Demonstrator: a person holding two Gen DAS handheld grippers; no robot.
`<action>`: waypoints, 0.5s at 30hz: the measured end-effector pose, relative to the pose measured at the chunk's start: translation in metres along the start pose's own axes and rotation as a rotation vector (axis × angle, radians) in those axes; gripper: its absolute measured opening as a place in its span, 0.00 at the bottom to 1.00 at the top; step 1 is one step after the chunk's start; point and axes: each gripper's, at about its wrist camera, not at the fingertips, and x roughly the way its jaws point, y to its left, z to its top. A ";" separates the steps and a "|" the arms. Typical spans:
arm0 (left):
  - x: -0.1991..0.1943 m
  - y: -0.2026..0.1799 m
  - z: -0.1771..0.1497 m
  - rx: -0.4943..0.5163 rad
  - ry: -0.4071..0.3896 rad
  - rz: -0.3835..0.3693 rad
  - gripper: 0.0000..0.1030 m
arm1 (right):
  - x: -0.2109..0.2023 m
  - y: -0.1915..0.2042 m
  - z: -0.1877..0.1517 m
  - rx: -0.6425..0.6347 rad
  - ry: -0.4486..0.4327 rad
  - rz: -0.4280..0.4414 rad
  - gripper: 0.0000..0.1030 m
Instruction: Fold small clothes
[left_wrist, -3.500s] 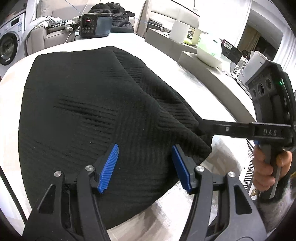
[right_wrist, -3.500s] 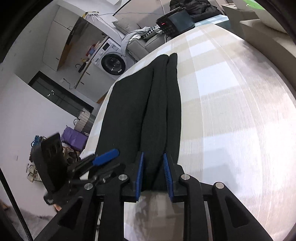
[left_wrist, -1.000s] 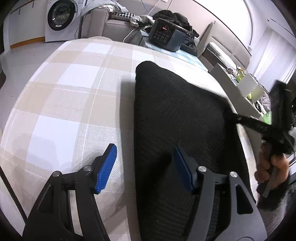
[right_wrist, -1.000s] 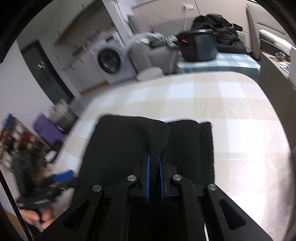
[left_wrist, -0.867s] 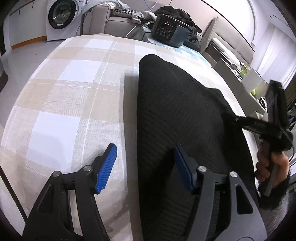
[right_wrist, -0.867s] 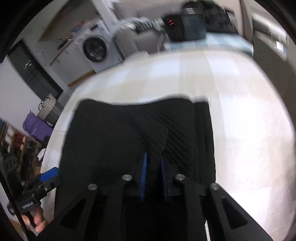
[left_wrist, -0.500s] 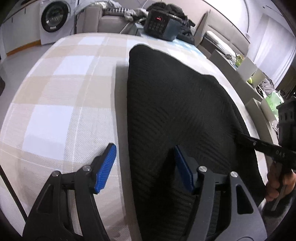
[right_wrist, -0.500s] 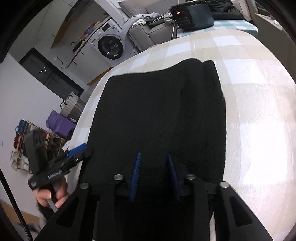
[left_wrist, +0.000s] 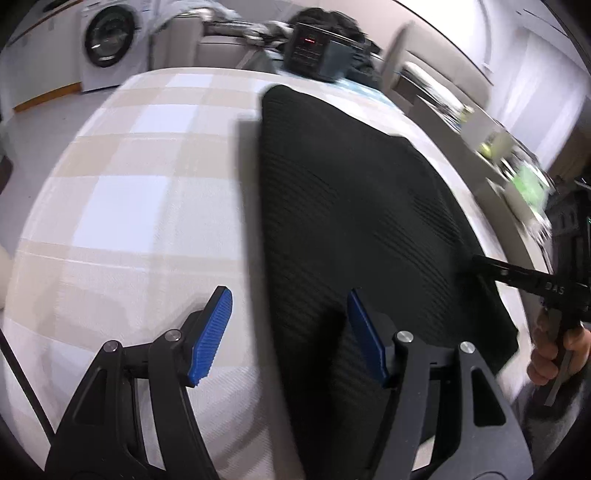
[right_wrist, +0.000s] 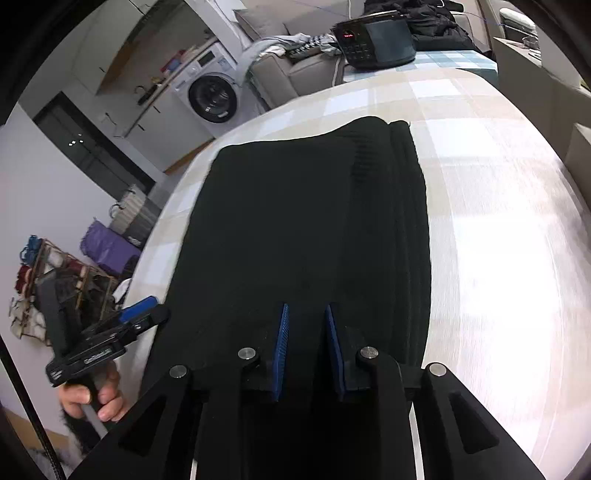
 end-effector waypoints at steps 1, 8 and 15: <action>0.002 -0.005 -0.004 0.022 0.005 0.000 0.60 | 0.000 0.003 -0.006 -0.003 0.011 0.014 0.21; -0.007 -0.014 -0.024 0.047 0.003 0.030 0.60 | -0.006 0.014 -0.028 -0.081 -0.024 -0.124 0.07; -0.032 -0.030 -0.043 0.075 -0.021 0.014 0.60 | -0.035 0.013 -0.044 -0.047 -0.015 -0.035 0.37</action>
